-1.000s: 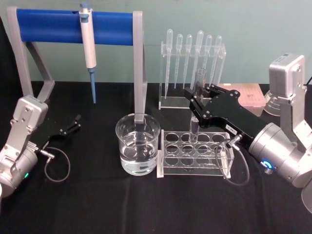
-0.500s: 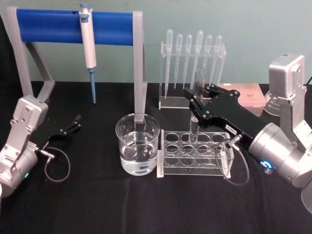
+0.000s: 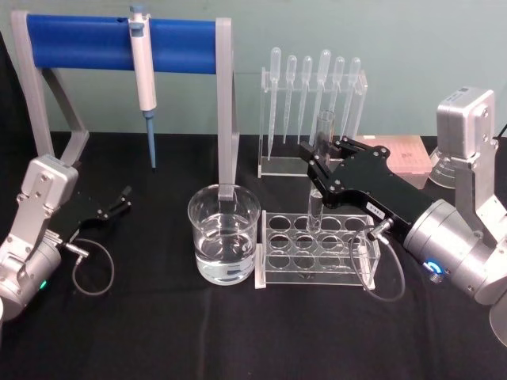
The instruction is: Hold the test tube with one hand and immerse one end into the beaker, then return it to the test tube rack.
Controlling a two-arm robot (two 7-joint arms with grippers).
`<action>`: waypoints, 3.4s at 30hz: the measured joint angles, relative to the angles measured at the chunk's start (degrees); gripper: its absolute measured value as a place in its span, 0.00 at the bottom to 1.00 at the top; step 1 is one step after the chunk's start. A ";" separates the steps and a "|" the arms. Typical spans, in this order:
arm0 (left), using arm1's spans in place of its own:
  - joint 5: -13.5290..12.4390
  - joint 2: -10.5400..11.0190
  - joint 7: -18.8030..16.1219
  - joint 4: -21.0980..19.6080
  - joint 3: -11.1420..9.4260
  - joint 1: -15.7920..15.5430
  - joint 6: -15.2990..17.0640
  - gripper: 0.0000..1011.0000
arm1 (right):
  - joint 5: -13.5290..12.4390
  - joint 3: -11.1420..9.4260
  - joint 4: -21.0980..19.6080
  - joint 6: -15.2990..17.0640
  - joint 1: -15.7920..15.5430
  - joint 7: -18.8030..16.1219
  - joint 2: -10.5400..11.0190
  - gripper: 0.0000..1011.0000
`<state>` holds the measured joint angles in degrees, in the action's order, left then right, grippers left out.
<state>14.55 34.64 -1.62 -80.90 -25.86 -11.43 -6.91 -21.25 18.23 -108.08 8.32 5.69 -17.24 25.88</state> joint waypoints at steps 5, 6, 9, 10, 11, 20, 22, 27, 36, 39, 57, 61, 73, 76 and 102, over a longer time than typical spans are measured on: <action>0.00 0.00 0.00 0.00 0.00 0.00 0.00 0.99 | 0.00 0.00 0.00 -0.01 0.00 0.02 0.00 0.22; 0.00 0.00 0.00 0.00 0.00 0.00 0.00 0.99 | 0.00 0.00 0.00 -0.01 0.00 0.02 0.00 0.22; 0.00 0.00 0.00 0.00 0.00 0.00 0.00 0.99 | 0.00 0.00 0.00 -0.01 0.00 0.03 0.00 0.22; 0.00 0.00 0.00 0.00 0.00 0.00 0.00 0.99 | 0.00 0.00 0.00 -0.01 0.00 0.03 0.00 0.22; 0.00 0.00 0.00 0.00 0.00 0.00 0.00 0.99 | 0.00 0.00 0.00 -0.01 0.00 0.04 0.00 0.22; 0.00 0.00 0.00 0.00 0.00 0.00 0.00 0.99 | 0.00 0.00 0.00 -0.01 0.00 0.05 0.00 0.22; 0.00 0.00 0.00 0.00 0.00 0.00 0.00 0.99 | 0.00 0.00 0.00 -0.01 0.00 0.06 0.00 0.22; 0.00 0.00 0.00 0.00 0.00 0.00 0.00 0.99 | 0.00 0.00 0.00 0.00 0.00 0.05 0.00 0.22; 0.00 0.00 0.00 0.00 0.00 0.00 0.00 0.99 | 0.00 0.00 0.00 0.00 0.00 0.05 0.00 0.22; 0.00 0.00 0.00 0.00 0.00 0.00 0.00 0.99 | 0.00 0.00 0.00 0.00 0.00 0.05 0.00 0.22; 0.00 0.00 0.00 0.00 0.00 0.00 0.00 0.99 | 0.00 0.00 0.00 0.00 0.00 0.05 0.00 0.22; 0.00 0.00 0.00 0.00 0.00 0.00 0.00 0.99 | 0.00 0.00 0.00 -0.01 0.00 0.05 0.00 0.22; 0.00 0.00 0.00 0.00 0.00 0.00 0.00 0.99 | 0.00 0.00 0.00 0.00 0.00 0.05 0.00 0.22; 0.00 0.00 0.00 0.00 0.00 0.00 0.00 0.99 | 0.00 0.00 0.00 0.00 0.00 0.05 0.00 0.22; 0.00 0.00 0.00 0.00 0.00 0.00 0.00 0.99 | 0.00 0.00 0.00 0.00 0.00 0.05 0.00 0.22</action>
<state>14.55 34.64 -1.62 -80.90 -25.86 -11.43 -6.91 -21.25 18.23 -108.08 8.31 5.69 -17.18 25.88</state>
